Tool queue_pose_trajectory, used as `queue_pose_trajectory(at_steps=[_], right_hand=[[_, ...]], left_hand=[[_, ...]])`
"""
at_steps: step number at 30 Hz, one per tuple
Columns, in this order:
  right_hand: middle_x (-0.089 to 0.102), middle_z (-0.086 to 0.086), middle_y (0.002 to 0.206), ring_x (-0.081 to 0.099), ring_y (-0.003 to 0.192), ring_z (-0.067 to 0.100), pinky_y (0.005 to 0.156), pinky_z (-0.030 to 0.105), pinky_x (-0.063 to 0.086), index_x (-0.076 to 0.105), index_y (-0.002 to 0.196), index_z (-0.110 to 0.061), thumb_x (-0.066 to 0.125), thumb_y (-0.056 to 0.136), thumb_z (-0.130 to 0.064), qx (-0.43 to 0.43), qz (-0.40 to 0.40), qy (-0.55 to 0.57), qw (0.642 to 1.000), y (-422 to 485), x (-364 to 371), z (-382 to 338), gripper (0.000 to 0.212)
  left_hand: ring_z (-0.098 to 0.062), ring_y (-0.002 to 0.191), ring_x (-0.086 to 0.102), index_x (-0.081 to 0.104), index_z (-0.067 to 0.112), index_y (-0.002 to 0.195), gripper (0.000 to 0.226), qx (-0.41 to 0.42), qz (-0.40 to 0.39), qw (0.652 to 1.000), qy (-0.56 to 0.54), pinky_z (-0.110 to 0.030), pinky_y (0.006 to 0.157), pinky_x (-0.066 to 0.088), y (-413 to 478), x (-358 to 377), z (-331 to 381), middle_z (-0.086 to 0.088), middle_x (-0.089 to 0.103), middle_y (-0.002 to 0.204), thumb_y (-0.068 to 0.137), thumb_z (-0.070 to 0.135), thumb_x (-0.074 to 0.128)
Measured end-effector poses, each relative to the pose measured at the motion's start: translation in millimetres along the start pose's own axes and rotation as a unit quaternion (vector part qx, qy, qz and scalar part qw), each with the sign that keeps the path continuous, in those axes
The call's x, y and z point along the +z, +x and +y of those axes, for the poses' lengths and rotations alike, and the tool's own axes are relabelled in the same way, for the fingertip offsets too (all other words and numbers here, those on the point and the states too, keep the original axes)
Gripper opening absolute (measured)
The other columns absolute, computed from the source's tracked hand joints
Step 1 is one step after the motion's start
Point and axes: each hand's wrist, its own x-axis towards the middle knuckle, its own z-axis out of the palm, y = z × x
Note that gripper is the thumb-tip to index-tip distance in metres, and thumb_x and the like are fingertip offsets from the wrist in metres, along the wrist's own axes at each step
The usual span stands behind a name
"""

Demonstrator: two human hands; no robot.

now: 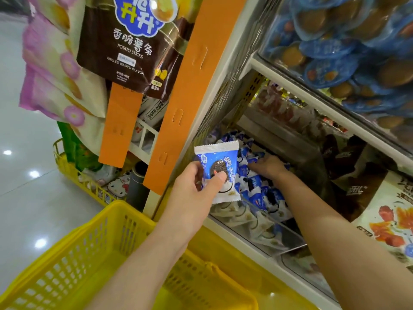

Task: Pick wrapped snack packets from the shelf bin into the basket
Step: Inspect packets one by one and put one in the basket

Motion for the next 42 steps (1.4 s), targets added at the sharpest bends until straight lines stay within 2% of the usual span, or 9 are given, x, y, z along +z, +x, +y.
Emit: queue_pose_trajectory(at_steps=[4, 8, 12, 15, 19, 23, 31, 37, 42], right_hand=[[0.046, 0.005, 0.061, 0.047, 0.061, 0.021, 0.061, 0.030, 0.035, 0.046, 0.060, -0.012, 0.061, 0.086, -0.027, -0.035, 0.047, -0.038, 0.998, -1.2, 0.2, -2.0, 0.033], [0.060, 0.013, 0.096, 0.058, 0.089, 0.029, 0.068, 0.030, 0.040, 0.055, 0.108, -0.003, 0.055, 0.092, -0.027, -0.053, 0.137, 0.044, 0.988, -11.8, -7.6, 4.1, 0.029], [0.055, -0.003, 0.075, 0.056, 0.075, 0.018, 0.053, 0.020, 0.038, 0.049, 0.078, -0.020, 0.055, 0.092, -0.026, -0.128, 0.203, 0.198, 0.950, -44.6, -23.3, -3.3, 0.016], [0.058, -0.010, 0.084, 0.058, 0.079, 0.008, 0.062, 0.009, 0.044, 0.053, 0.095, -0.021, 0.060, 0.089, -0.025, -0.168, 0.153, 0.360, 0.905, -82.8, -28.2, -11.1, 0.010], [0.066, 0.002, 0.103, 0.064, 0.097, 0.019, 0.086, 0.032, 0.050, 0.054, 0.108, -0.019, 0.064, 0.086, -0.024, -0.192, 0.024, 0.415, 0.889, -131.3, -16.1, -12.1, 0.025], [0.064, -0.014, 0.084, 0.062, 0.073, -0.003, 0.065, 0.011, 0.047, 0.054, 0.105, -0.020, 0.067, 0.084, -0.020, -0.234, -0.068, 0.370, 0.897, -174.0, 6.1, -17.3, 0.025], [0.062, -0.011, 0.103, 0.057, 0.085, -0.002, 0.073, 0.013, 0.047, 0.057, 0.112, -0.022, 0.048, 0.095, -0.023, -0.283, 0.020, 0.263, 0.922, -192.4, 9.5, -20.0, 0.019], [0.064, -0.007, 0.081, 0.043, 0.057, 0.002, 0.056, 0.014, 0.037, 0.067, 0.104, -0.024, 0.050, 0.095, -0.028, -0.191, -0.192, 0.280, 0.921, -182.9, -0.7, -21.7, 0.020], [0.062, -0.009, 0.068, 0.047, 0.052, -0.002, 0.053, 0.013, 0.043, 0.068, 0.090, -0.022, 0.055, 0.091, -0.033, -0.202, -0.143, 0.299, 0.922, -164.2, -9.9, -20.2, 0.017]], left_hand=[[0.009, 0.078, 0.062, 0.055, 0.024, 0.115, 0.028, -0.016, -0.006, 1.000, 0.007, 0.000, 0.051, 0.041, -0.7, -1.3, -0.5, 0.010, 0.065, 0.104, 0.087, 0.031, 0.057], [0.017, 0.069, 0.059, 0.056, 0.025, 0.109, 0.019, -0.037, -0.009, 0.999, -0.014, 0.000, 0.045, 0.039, -0.7, -3.7, 0.1, 0.012, 0.065, 0.099, 0.090, 0.029, 0.054], [0.005, 0.071, 0.066, 0.054, 0.022, 0.109, 0.020, -0.068, -0.018, 0.997, -0.013, -0.008, 0.048, 0.046, -5.8, -4.3, 1.5, 0.007, 0.065, 0.101, 0.090, 0.030, 0.055], [-0.014, 0.081, 0.069, 0.052, 0.021, 0.113, 0.030, -0.106, -0.029, 0.994, -0.014, -0.023, 0.063, 0.055, -13.7, -2.9, 2.9, 0.001, 0.067, 0.103, 0.087, 0.034, 0.057], [-0.021, 0.091, 0.068, 0.051, 0.018, 0.117, 0.045, -0.122, -0.033, 0.990, -0.064, -0.040, 0.078, 0.056, -24.7, -2.3, 6.0, -0.004, 0.066, 0.108, 0.079, 0.040, 0.062], [-0.020, 0.090, 0.069, 0.054, 0.019, 0.120, 0.069, -0.101, -0.058, 0.986, -0.116, -0.039, 0.073, 0.058, -34.9, -5.9, 8.7, -0.002, 0.070, 0.103, 0.058, 0.048, 0.065], [-0.022, 0.099, 0.067, 0.057, 0.025, 0.119, 0.059, -0.081, -0.067, 0.992, -0.076, -0.049, 0.095, 0.047, -44.1, -16.9, 8.0, -0.001, 0.072, 0.103, 0.063, 0.037, 0.068], [-0.019, 0.103, 0.065, 0.059, 0.024, 0.119, 0.060, -0.101, -0.153, 0.982, -0.045, -0.049, 0.098, 0.045, -47.6, -22.0, 16.3, -0.001, 0.071, 0.107, 0.063, 0.042, 0.067], [-0.019, 0.099, 0.067, 0.063, 0.021, 0.114, 0.043, -0.102, -0.112, 0.987, -0.044, -0.044, 0.094, 0.049, -47.3, -21.6, 21.4, -0.001, 0.072, 0.103, 0.074, 0.037, 0.065]])
